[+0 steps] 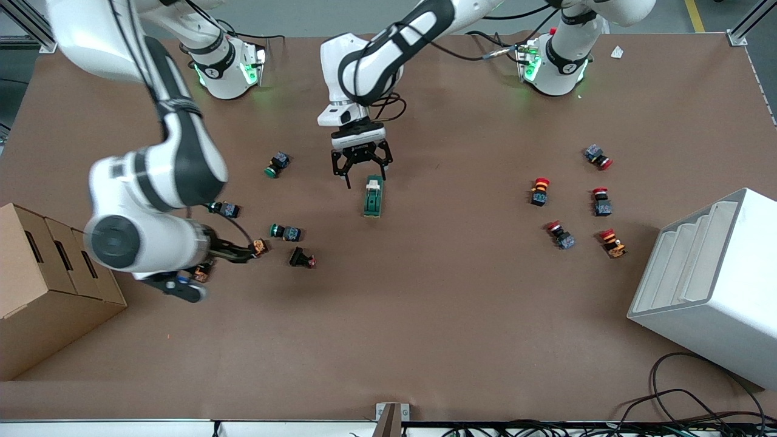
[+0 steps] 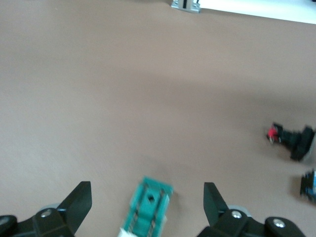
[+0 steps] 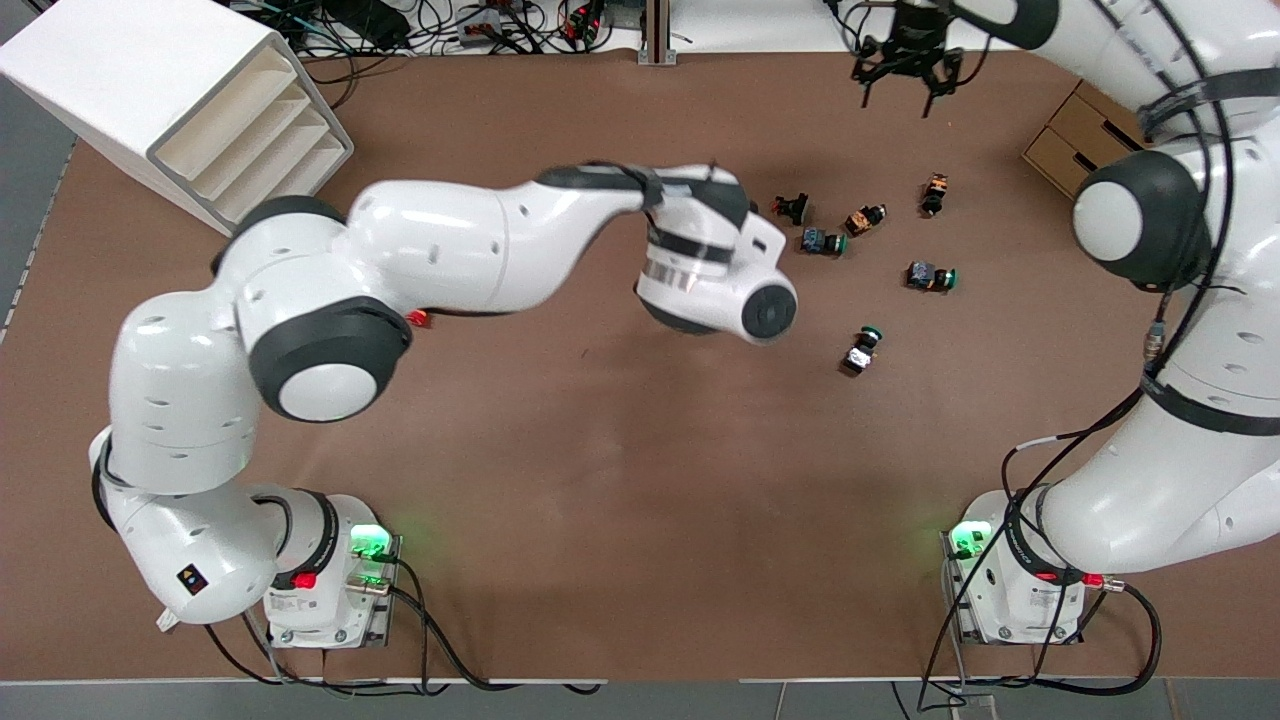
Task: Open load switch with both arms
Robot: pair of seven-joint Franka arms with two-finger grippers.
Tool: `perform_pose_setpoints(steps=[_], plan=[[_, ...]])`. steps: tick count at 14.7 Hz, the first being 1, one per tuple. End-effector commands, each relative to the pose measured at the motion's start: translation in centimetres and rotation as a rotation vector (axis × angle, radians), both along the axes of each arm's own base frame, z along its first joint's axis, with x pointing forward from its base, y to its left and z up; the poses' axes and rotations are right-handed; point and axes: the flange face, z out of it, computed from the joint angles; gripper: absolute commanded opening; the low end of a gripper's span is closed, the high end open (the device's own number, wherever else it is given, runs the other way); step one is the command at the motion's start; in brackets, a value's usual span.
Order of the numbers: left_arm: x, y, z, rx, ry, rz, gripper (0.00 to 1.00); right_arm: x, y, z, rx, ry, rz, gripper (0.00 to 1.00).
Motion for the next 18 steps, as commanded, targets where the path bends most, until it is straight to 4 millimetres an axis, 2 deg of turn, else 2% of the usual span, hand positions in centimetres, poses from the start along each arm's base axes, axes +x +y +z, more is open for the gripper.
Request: perform_pose_setpoints(steps=[1, 3, 5, 8, 9, 12, 15, 18], plan=[[3.1, 1.9, 6.0, -0.005, 0.083, -0.012, 1.00, -2.2, -4.8, 3.1, 0.011, -0.046, 0.139, 1.00], [6.3, 3.9, 10.4, -0.037, 0.142, 0.000, 1.00, -2.3, -8.1, 5.1, 0.024, -0.073, 0.201, 1.00], [10.1, 6.8, 14.0, -0.058, 0.179, 0.004, 1.00, -2.8, -10.2, 6.9, 0.028, -0.090, 0.244, 1.00], [14.9, 12.4, 19.4, -0.131, 0.245, 0.056, 1.00, -3.5, -11.8, 9.1, 0.031, -0.116, 0.265, 1.00], [16.1, 14.4, 20.5, -0.124, 0.277, 0.065, 1.00, -3.8, -12.1, 9.6, 0.031, -0.116, 0.261, 1.00], [19.9, 21.8, 24.7, -0.132, 0.346, 0.037, 1.00, -4.1, -12.8, 10.7, 0.028, -0.126, 0.249, 1.00], [21.6, 29.9, 28.7, -0.075, 0.442, -0.043, 1.00, -4.6, -12.9, 12.2, 0.026, -0.138, 0.247, 1.00], [22.6, 36.0, 30.7, -0.041, 0.498, -0.093, 1.00, -5.1, -13.0, 14.1, 0.025, -0.153, 0.246, 1.00]])
